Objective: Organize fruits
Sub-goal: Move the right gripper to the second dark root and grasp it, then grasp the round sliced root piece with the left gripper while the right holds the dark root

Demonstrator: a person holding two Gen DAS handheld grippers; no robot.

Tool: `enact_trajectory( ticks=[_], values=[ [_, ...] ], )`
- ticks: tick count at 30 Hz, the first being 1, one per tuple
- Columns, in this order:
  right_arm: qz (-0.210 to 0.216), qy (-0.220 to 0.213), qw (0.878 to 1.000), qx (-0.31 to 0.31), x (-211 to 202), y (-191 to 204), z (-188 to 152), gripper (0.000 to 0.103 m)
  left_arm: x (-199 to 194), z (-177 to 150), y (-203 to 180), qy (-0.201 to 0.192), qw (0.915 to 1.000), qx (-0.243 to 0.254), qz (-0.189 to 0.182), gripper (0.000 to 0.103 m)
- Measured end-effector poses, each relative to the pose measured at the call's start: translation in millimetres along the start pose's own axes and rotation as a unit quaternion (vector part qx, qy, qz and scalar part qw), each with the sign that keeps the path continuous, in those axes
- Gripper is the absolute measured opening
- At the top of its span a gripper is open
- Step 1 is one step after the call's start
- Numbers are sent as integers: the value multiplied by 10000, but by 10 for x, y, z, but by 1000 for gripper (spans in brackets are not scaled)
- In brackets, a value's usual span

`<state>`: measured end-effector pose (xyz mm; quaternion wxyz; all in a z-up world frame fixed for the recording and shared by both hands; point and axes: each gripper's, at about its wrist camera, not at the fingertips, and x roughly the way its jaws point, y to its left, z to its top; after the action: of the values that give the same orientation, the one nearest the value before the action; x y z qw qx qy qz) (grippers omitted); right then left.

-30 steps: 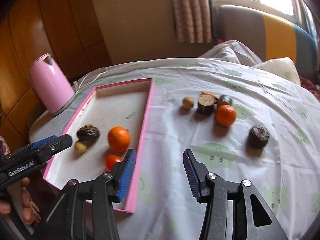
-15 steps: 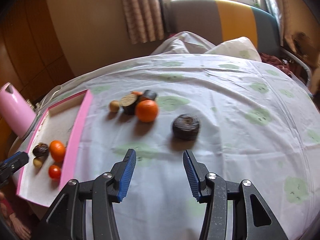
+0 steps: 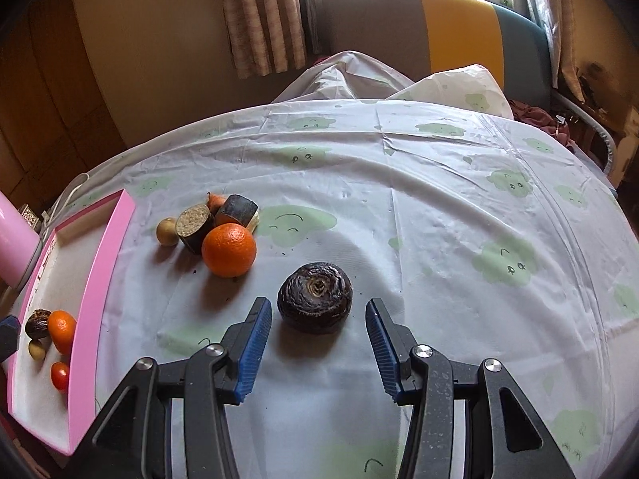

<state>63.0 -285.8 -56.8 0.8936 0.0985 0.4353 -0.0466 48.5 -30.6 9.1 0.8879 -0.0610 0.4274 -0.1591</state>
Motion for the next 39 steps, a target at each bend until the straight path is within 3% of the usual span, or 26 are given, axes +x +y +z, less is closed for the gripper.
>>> enact_trajectory(
  ticks=[5, 6, 16, 26, 36, 39],
  values=[
    [-102, 55, 9998, -183, 115, 38, 27, 48, 101, 126, -79, 73, 9999, 102, 49, 59],
    [-125, 28, 9997, -200, 117, 35, 23, 43, 131, 150, -107, 87, 9998, 160, 42, 57],
    [-111, -79, 9996, -243, 108, 8, 0, 44, 540, 449, -482, 308, 9966, 718, -248, 39],
    [77, -55, 9999, -89, 135, -41, -7, 44, 1111, 683, -657, 772, 9886, 1279, -199, 38],
    [213, -54, 9998, 19, 138, -83, -12, 45, 1530, 764, -848, 1008, 9699, 2213, 88, 40],
    [261, -50, 9996, 55, 140, -94, -12, 45, 1575, 783, -900, 979, 9651, 2428, -7, 40]
  ],
)
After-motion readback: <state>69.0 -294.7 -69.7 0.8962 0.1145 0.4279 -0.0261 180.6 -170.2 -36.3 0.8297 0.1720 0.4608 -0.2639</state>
